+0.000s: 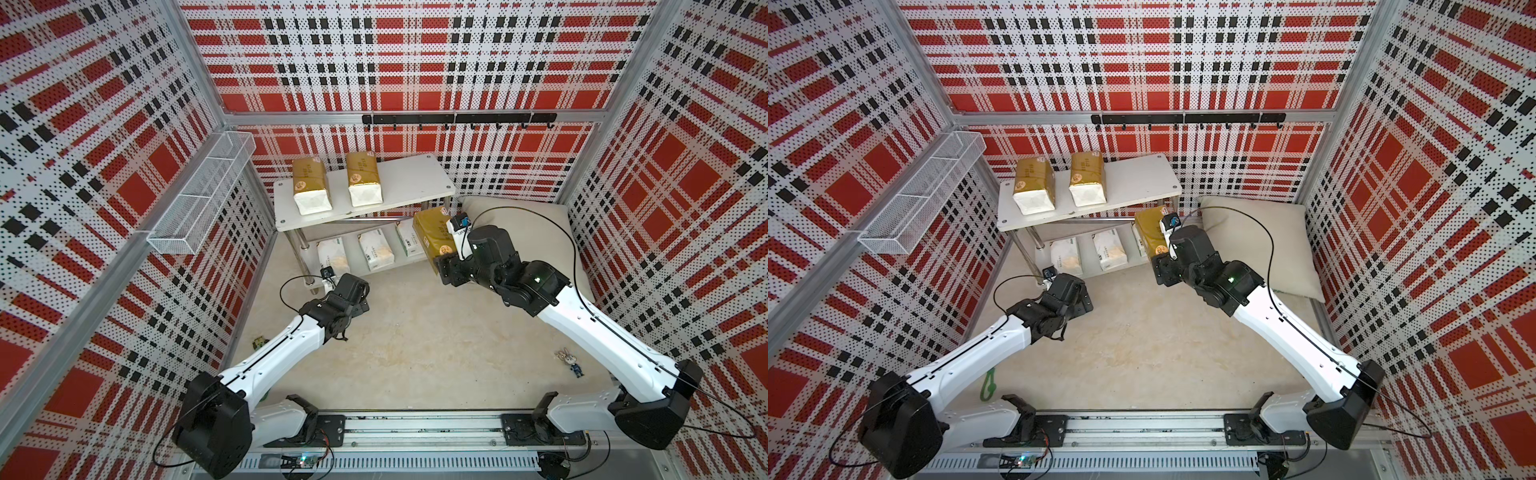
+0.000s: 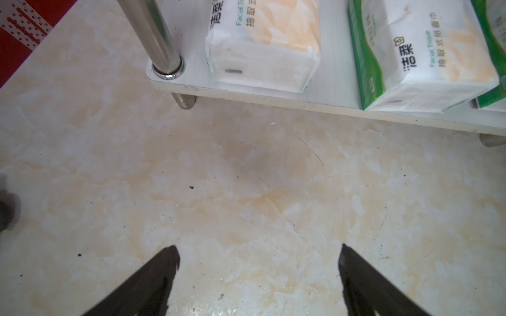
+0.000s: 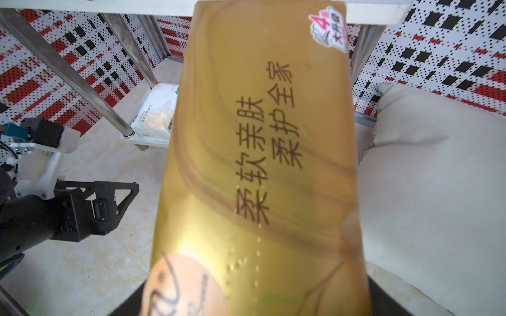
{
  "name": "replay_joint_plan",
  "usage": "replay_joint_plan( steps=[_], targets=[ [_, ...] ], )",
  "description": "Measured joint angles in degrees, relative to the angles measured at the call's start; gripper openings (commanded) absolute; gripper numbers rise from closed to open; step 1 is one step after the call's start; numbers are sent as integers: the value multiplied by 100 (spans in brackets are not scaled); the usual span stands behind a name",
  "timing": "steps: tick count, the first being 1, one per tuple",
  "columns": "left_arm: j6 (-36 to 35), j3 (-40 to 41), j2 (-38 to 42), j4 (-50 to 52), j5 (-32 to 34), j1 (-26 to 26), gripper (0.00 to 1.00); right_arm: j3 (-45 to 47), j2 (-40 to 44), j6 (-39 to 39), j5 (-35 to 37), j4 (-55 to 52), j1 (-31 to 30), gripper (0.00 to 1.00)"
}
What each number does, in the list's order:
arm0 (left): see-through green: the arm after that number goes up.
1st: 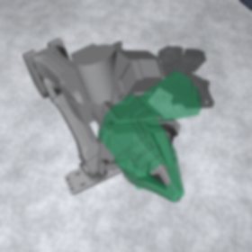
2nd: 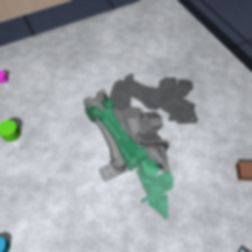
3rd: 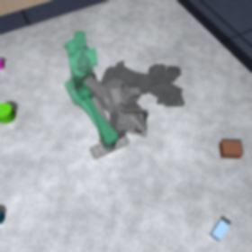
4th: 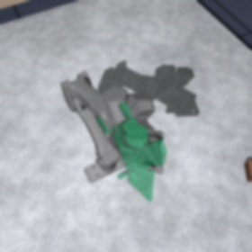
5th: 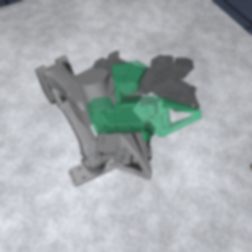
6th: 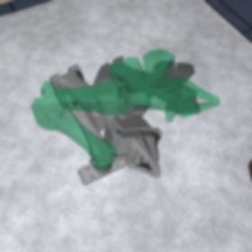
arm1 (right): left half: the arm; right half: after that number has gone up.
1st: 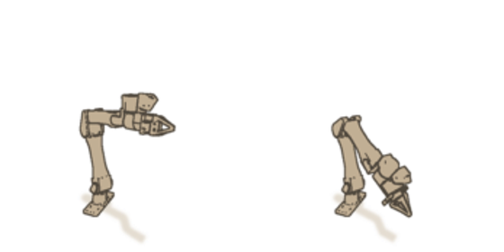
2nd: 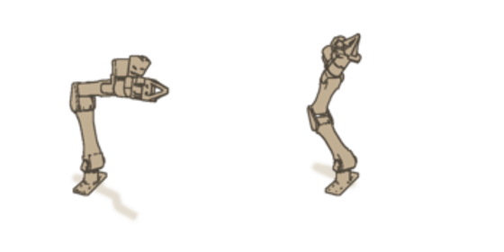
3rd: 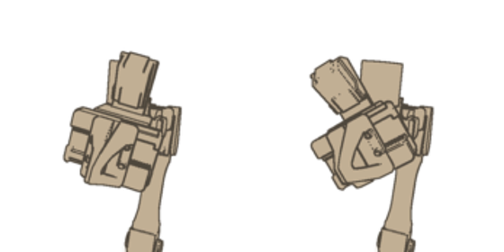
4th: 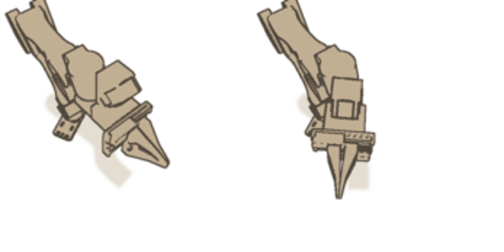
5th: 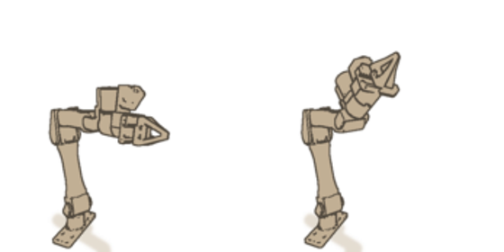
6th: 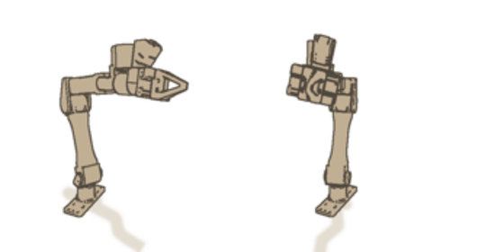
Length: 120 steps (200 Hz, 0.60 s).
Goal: Place the tissue boxes on the shelf by color
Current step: Place a box of tissues on the shelf.
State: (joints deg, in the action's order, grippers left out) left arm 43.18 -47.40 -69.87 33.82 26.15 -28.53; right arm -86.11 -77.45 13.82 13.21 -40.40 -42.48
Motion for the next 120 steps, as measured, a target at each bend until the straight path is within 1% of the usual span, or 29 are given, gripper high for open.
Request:
replay_joint_plan(
  steps=[71, 120],
  targets=[
    [2, 0, 0, -9, -13, 0, 96, -817, -621, -199, -188, -48, 295, 78],
    [7, 11, -4, -63, -31, -17, 96, -1569, -1123, -293, -387, -63, 533, 77]
  ],
)
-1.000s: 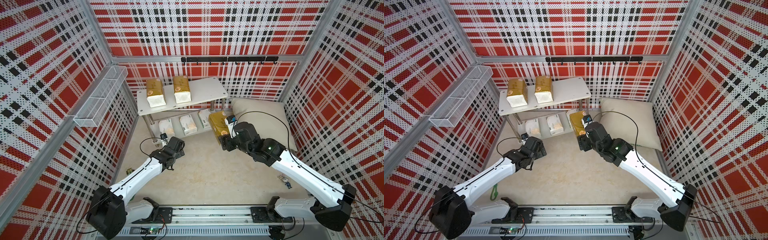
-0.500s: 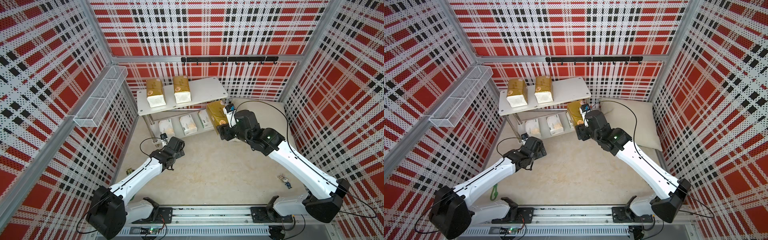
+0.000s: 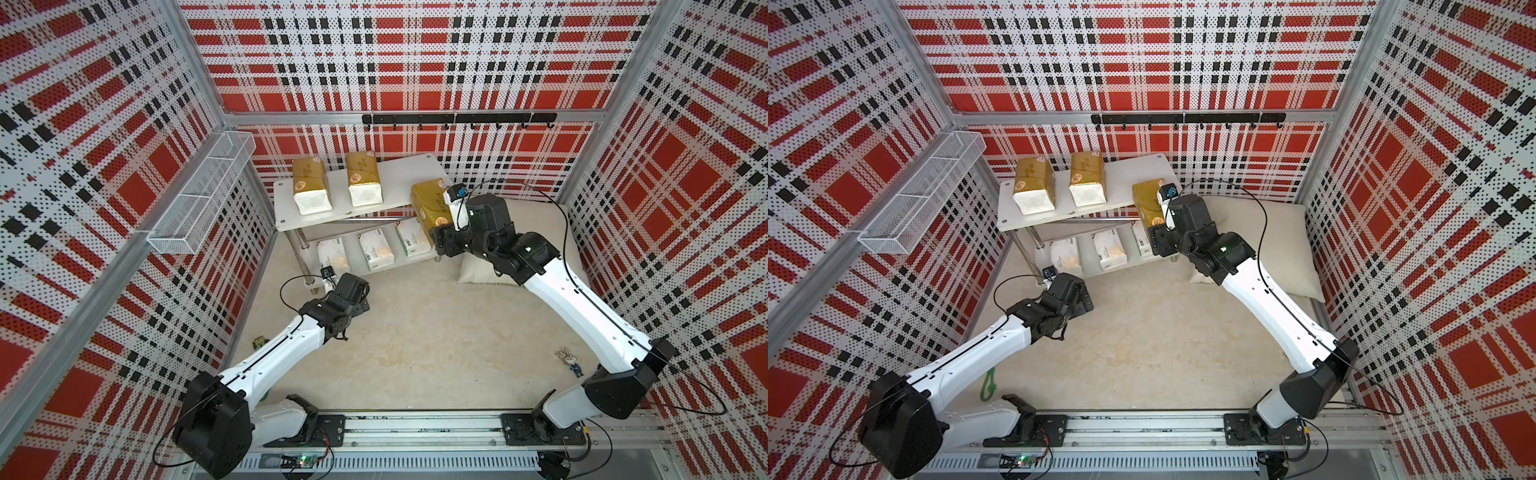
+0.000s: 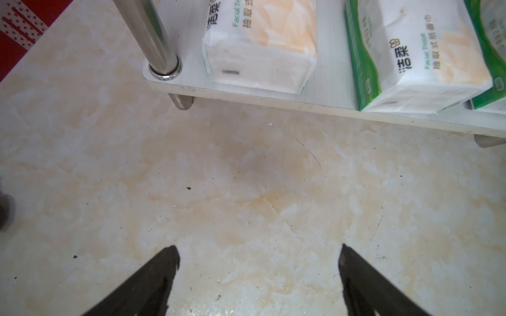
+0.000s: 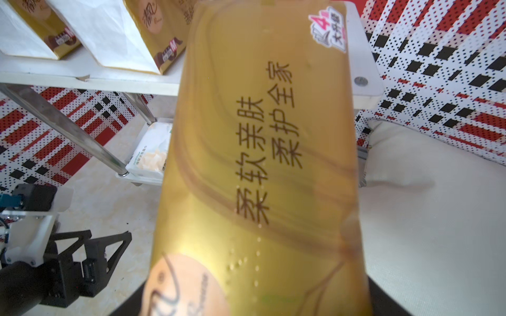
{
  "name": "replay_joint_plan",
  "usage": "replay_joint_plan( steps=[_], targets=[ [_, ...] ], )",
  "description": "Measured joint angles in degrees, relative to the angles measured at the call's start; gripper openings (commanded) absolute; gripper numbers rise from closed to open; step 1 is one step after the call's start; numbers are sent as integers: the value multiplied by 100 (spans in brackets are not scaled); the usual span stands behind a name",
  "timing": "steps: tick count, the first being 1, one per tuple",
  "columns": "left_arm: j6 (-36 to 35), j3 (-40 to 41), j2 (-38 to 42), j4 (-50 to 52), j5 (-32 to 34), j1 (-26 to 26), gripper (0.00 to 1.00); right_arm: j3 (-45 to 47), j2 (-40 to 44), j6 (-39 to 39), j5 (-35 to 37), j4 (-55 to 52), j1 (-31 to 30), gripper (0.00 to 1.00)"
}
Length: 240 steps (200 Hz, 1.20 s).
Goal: Place the tissue boxes on the shelf by color
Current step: Place a box of tissues on the shelf.
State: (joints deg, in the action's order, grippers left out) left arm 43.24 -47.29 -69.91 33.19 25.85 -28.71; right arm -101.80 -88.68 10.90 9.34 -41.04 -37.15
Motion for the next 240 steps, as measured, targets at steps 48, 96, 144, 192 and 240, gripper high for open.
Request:
replay_joint_plan(
  steps=[48, 96, 144, 192, 240],
  targets=[
    [39, 72, -85, -68, 0, -131, 95, -634, -562, -107, -168, -74, 146, 77],
    [44, 74, -205, -87, 0, -199, 96, -1244, -994, -166, -278, -238, 313, 77],
    [70, 74, -348, -170, -4, -251, 96, -1753, -1314, -195, -317, -223, 393, 77],
    [125, 74, -448, -197, -13, -323, 95, -2105, -1694, -188, -343, -146, 417, 77],
    [153, 74, -450, -245, -13, -369, 95, -2155, -1818, -184, -339, 142, 417, 77]
  ],
)
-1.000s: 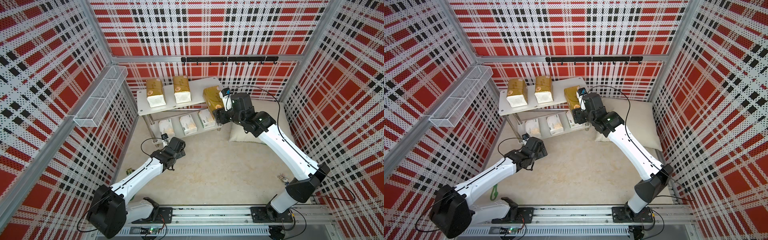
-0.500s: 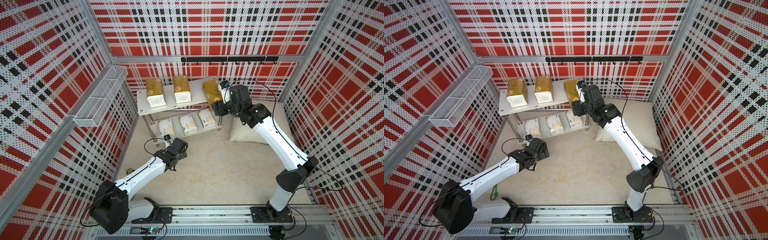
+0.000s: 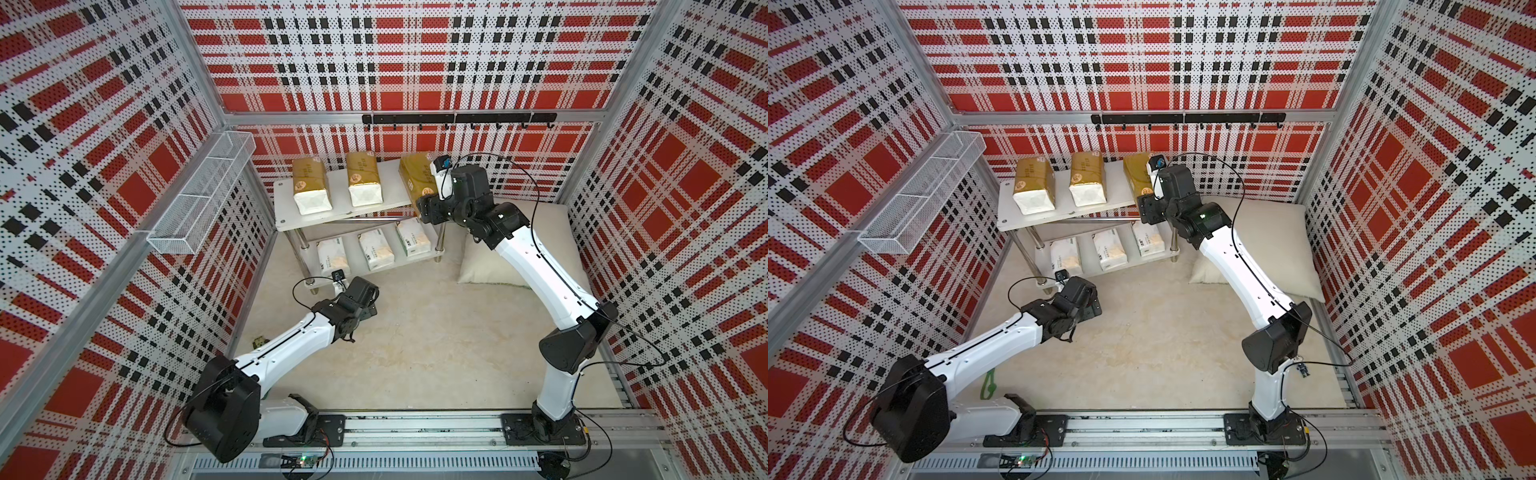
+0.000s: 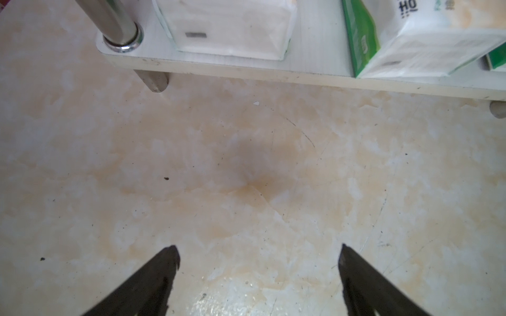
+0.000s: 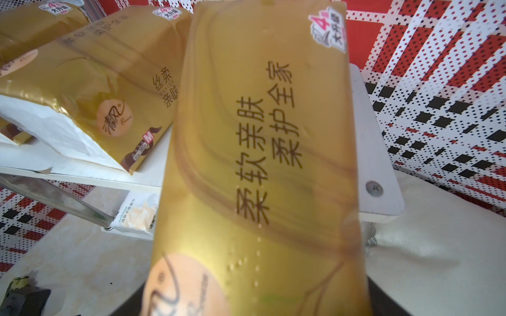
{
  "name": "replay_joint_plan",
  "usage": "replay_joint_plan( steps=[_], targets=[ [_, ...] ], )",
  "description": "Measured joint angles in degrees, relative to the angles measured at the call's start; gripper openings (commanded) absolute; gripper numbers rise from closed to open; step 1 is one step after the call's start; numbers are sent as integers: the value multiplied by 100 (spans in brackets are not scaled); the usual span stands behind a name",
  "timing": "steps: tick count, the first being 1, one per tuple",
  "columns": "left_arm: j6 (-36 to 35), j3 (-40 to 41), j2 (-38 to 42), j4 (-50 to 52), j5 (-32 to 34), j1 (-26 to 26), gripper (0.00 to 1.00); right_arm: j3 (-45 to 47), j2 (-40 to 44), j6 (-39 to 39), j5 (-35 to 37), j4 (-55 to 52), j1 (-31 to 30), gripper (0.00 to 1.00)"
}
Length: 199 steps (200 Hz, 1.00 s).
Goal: Place the tissue boxes on the shelf by color
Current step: Place a box of tissues on the shelf.
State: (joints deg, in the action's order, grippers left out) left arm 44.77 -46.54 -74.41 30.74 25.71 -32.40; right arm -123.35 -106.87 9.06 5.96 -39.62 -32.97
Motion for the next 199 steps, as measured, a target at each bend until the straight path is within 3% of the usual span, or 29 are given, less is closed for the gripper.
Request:
replay_joint_plan(
  steps=[37, 199],
  targets=[
    [26, 15, -13, -68, -2, -59, 95, -356, -319, 0, 9, 131, 0, 78],
    [129, 26, -61, -81, -2, -118, 95, -385, -678, 44, 107, 1001, 0, 87]
  ],
)
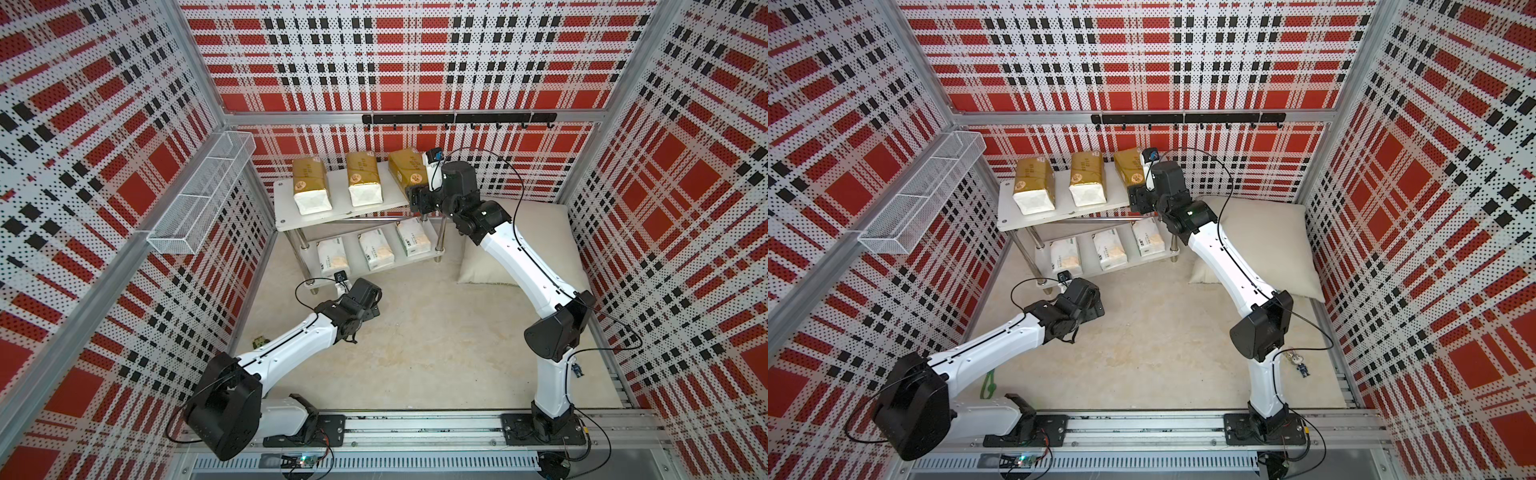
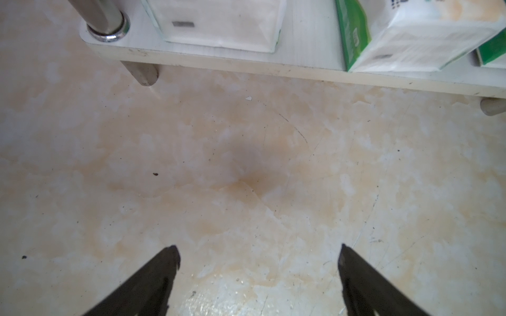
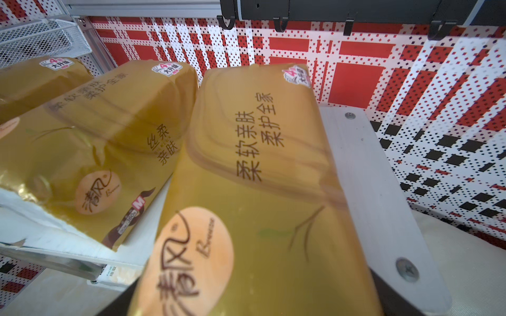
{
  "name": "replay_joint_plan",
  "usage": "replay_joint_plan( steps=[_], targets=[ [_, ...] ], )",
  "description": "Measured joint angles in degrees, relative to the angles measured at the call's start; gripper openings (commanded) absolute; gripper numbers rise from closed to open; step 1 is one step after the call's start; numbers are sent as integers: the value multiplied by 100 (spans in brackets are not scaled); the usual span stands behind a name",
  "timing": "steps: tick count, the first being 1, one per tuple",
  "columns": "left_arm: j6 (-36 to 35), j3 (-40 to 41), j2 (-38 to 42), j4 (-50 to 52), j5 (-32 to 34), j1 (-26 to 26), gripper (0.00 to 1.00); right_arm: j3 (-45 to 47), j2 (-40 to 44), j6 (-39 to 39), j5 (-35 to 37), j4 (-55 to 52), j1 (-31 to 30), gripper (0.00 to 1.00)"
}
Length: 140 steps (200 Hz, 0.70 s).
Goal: Place the tissue boxes on the shelf by color
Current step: Place a box of tissues on the shelf.
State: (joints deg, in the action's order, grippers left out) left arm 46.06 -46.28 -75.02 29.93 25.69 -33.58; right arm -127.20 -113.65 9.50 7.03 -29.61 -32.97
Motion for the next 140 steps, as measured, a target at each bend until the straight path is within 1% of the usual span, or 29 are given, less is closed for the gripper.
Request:
replay_joint_plan(
  steps=[58, 94, 140],
  targets=[
    [13, 15, 0, 0, 0, 0, 95, 350, 0, 120, 94, 636, 0, 89],
    [20, 50, 0, 2, 0, 0, 95, 549, 2, 232, 175, 992, 0, 89],
    [24, 70, 0, 0, 2, 0, 95, 588, -4, 426, 273, 1132, -28, 90]
  ],
)
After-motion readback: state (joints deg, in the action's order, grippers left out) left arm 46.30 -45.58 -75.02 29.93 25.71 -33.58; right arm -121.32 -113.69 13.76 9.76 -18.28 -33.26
